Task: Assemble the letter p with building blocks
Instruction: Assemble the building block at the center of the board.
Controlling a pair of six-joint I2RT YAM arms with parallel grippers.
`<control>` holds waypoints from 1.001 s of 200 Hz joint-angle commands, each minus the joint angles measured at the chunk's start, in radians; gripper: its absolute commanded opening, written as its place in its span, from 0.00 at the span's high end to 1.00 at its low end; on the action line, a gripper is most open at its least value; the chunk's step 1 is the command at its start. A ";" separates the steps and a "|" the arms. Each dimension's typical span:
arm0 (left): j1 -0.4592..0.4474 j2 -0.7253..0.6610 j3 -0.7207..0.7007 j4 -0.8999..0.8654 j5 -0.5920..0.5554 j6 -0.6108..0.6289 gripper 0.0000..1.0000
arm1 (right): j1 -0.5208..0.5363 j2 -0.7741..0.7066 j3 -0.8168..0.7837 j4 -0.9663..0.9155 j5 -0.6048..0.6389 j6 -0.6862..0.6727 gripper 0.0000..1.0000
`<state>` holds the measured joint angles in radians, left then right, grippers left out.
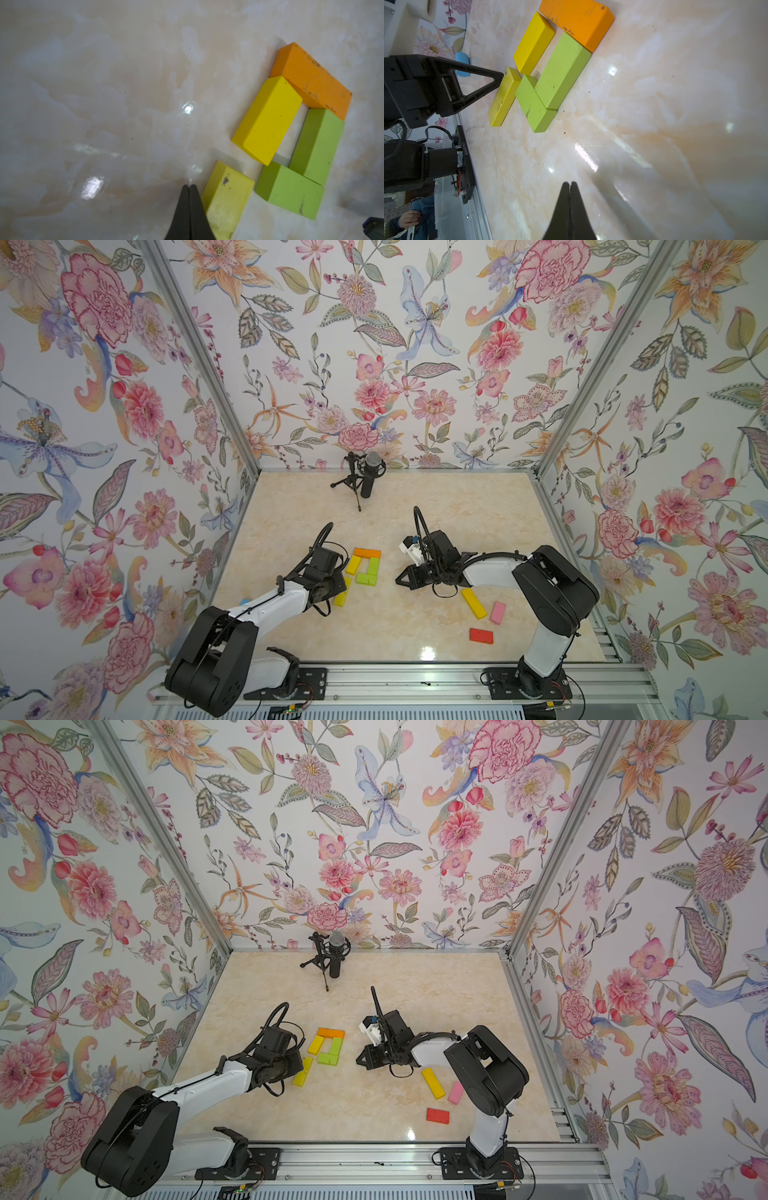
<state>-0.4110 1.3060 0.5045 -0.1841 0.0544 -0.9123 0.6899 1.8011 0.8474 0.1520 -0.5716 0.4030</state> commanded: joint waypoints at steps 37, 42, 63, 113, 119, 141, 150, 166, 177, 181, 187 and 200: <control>-0.023 0.028 0.008 0.028 0.022 0.006 1.00 | -0.008 0.018 0.002 -0.011 -0.013 -0.018 1.00; -0.024 0.029 0.009 0.028 0.020 0.005 1.00 | -0.008 0.017 0.002 -0.011 -0.013 -0.018 1.00; -0.026 0.030 0.013 0.022 0.012 0.004 1.00 | -0.010 0.021 0.005 -0.010 -0.016 -0.018 1.00; -0.026 -0.022 0.007 -0.085 -0.063 0.003 1.00 | -0.010 0.020 0.001 -0.007 -0.016 -0.018 1.00; -0.026 -0.036 0.005 -0.109 -0.082 -0.001 1.00 | -0.009 0.020 0.000 -0.008 -0.016 -0.018 1.00; -0.026 -0.112 -0.001 -0.183 -0.149 -0.021 1.00 | -0.009 0.020 -0.003 0.001 -0.018 -0.011 1.00; -0.026 -0.143 0.000 -0.206 -0.169 -0.027 1.00 | -0.009 0.018 -0.005 0.005 -0.020 -0.010 1.00; -0.027 -0.178 0.010 -0.233 -0.168 -0.023 1.00 | -0.010 0.016 -0.008 0.011 -0.019 -0.004 1.00; -0.026 -0.182 0.020 -0.257 -0.143 -0.015 1.00 | -0.009 0.013 -0.006 0.012 -0.019 -0.003 1.00; -0.028 -0.183 0.024 -0.267 -0.136 -0.014 1.00 | -0.009 0.011 -0.006 0.012 -0.019 -0.002 1.00; -0.037 -0.186 0.027 -0.278 -0.128 -0.016 1.00 | -0.008 0.009 -0.008 0.013 -0.019 -0.001 1.00; -0.059 -0.202 0.023 -0.298 -0.102 -0.024 1.00 | -0.007 0.005 -0.008 0.015 -0.018 0.000 1.00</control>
<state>-0.4335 1.1263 0.5079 -0.3855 -0.0566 -0.9245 0.6846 1.8011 0.8471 0.1528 -0.5720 0.4038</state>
